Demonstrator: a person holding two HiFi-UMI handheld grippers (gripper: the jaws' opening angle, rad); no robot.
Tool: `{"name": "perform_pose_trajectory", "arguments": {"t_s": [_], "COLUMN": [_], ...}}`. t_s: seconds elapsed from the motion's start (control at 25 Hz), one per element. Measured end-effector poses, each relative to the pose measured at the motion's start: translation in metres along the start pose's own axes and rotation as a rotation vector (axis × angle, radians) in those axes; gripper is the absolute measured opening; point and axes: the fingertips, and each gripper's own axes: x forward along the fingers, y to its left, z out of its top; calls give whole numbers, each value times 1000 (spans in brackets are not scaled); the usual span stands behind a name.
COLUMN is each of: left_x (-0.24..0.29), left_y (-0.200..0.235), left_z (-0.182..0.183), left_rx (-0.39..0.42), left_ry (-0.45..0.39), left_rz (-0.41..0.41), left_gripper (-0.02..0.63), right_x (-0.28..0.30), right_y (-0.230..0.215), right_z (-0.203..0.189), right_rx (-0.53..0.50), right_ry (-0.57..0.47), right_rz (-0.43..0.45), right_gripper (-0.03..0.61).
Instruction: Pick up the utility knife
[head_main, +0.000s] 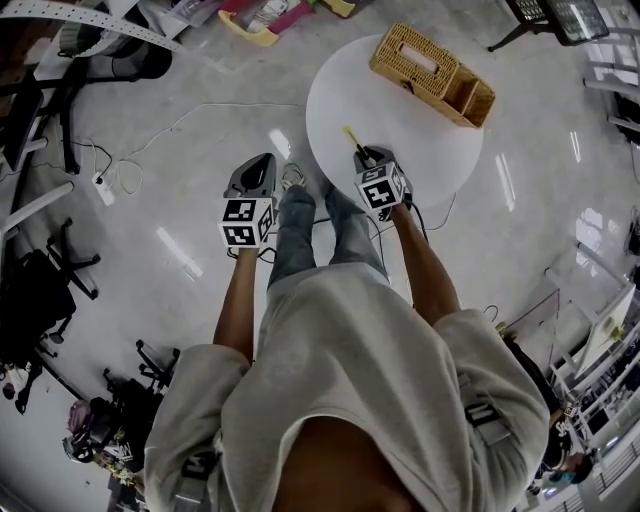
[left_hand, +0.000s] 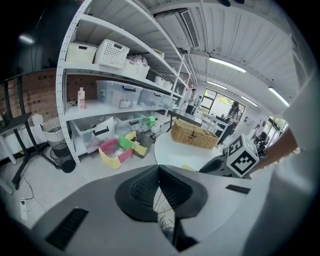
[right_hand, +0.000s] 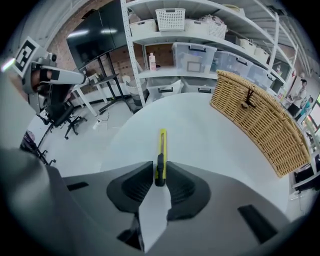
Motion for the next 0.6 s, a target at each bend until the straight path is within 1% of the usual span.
{"name": "perform_pose_trajectory", "arguments": {"t_s": [0.16,0.36,0.6], "left_x": [0,0,-1], "left_y": [1,-2,-4], "left_z": [1,2,10], "left_rx": [0,1,20], "left_ry": [-3,-5,-17], "left_rz": [-3,-7,-16], "left_gripper": [20,20,20], "right_x": [1,-2,-19], "right_y": [2,1,-3], "right_z": [0,2,16], "right_rx": [1,11,32], "right_ry": [3,-7,-67], "right_rz": [8,14,3], "right_gripper": [78,78,77]}}
